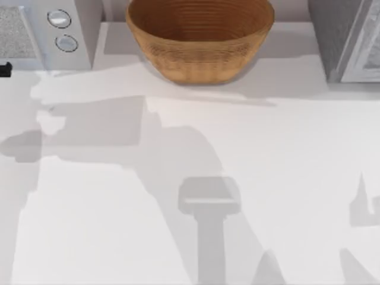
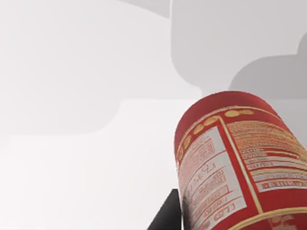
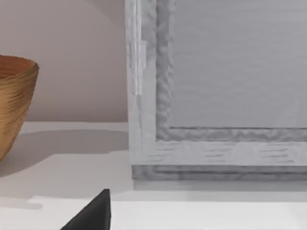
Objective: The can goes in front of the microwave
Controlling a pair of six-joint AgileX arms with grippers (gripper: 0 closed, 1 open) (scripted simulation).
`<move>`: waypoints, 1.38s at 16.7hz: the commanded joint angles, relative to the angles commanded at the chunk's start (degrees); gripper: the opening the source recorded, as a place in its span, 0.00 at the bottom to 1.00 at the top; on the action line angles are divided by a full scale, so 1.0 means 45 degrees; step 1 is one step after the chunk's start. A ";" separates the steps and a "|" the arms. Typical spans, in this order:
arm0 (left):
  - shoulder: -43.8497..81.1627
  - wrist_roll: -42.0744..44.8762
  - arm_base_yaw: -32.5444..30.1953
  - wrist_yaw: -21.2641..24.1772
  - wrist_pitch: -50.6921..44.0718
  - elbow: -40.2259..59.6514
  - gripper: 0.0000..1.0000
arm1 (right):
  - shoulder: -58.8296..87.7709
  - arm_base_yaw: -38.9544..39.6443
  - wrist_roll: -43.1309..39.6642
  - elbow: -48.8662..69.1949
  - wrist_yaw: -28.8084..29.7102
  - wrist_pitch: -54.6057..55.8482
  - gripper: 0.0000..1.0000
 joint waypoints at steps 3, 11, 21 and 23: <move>0.0052 0.0013 -0.0017 -0.0019 0.0142 -0.0123 0.00 | 0.0000 0.0000 0.0000 0.0000 0.0000 0.0000 1.00; 0.0029 0.0006 0.0005 0.0000 0.0386 -0.0357 0.23 | 0.0000 0.0000 0.0000 0.0000 0.0000 0.0000 1.00; 0.0029 0.0006 0.0005 0.0000 0.0386 -0.0357 0.98 | 0.0000 0.0000 0.0000 0.0000 0.0000 0.0000 1.00; 0.0029 0.0006 0.0005 0.0000 0.0386 -0.0357 1.00 | 0.0000 0.0000 0.0000 0.0000 0.0000 0.0000 1.00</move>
